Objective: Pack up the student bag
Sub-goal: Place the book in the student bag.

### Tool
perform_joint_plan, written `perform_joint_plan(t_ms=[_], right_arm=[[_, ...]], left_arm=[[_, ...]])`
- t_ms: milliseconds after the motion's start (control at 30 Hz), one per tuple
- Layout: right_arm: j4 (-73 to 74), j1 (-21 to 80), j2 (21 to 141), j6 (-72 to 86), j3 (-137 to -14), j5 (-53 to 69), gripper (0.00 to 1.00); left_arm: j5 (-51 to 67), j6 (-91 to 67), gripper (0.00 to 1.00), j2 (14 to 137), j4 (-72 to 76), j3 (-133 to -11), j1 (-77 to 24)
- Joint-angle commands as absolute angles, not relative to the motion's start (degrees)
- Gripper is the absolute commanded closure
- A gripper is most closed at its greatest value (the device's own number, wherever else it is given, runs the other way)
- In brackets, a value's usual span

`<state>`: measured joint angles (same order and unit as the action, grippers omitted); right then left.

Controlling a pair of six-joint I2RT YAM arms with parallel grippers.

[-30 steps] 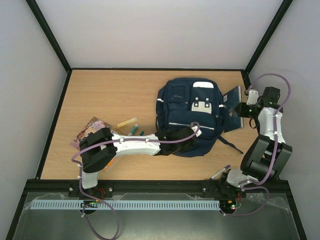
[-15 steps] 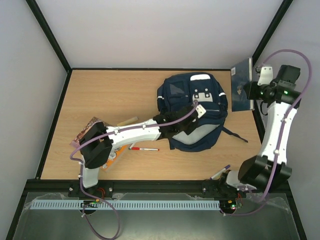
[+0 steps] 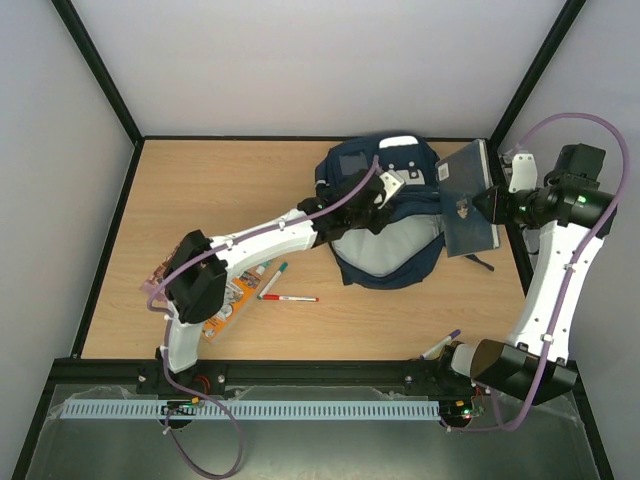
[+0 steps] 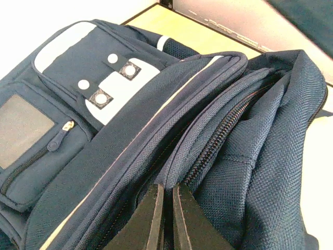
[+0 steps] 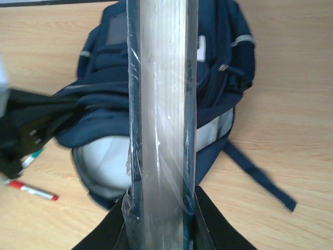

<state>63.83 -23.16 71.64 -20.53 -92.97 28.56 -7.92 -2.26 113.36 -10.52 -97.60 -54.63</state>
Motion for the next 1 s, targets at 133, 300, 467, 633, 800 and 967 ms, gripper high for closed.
perform_joint_plan(t_ms=[133,300,467,633,800,967], right_arm=[[73.7,-22.9,68.8,-27.3,-93.6,45.0,0.99],[73.7,-22.7,69.5,-30.5,-87.4,48.8,0.99],[73.8,-22.4,70.1,-33.2,-81.5,52.9,0.99],[73.7,-21.9,71.2,-34.2,-76.5,54.6,0.99],[73.7,-21.1,70.8,-35.4,-73.3,54.6,0.99],[73.7,-20.4,70.3,-36.0,-72.8,54.6,0.99]], left_arm=[[4.4,-12.5,0.97,115.9,-3.0,-100.0,-47.4],[9.4,-15.4,0.98,115.5,-1.5,-99.9,-45.6],[10.6,-16.4,0.98,115.6,-1.2,-101.7,-43.9],[11.5,-17.1,0.98,115.3,-1.3,-104.1,-43.7],[13.8,-19.7,0.98,113.8,-0.1,-104.5,-43.8],[12.8,-19.4,0.98,114.0,0.0,-106.5,-43.9]])
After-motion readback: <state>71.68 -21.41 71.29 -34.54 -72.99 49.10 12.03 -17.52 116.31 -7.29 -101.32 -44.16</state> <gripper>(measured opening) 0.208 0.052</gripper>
